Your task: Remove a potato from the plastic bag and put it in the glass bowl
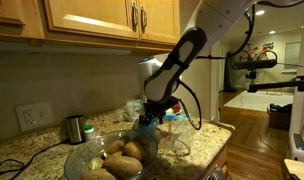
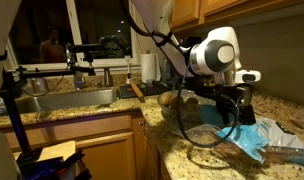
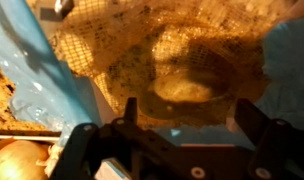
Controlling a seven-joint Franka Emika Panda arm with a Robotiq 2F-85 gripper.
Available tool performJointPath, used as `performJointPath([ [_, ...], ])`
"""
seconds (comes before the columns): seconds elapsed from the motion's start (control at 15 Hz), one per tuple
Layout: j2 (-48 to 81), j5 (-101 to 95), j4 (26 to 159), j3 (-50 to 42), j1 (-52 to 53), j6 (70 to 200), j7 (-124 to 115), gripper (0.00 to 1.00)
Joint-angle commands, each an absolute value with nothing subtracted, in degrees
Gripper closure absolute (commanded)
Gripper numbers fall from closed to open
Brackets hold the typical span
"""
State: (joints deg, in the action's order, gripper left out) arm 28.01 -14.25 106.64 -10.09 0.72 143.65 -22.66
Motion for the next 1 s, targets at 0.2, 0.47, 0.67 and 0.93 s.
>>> performJointPath([
  [0.2,29.8,-17.4,106.0,-14.8,3.3,145.2,-27.6,0.00],
  [0.47,31.7,-17.4,104.7,-16.0,3.4,145.8,-28.3,0.00],
  [0.67,33.2,-16.1,103.1,-15.5,3.2,146.6,-27.7,0.00],
  [0.93,34.9,-14.8,101.4,-14.9,3.1,146.9,-27.4,0.00],
])
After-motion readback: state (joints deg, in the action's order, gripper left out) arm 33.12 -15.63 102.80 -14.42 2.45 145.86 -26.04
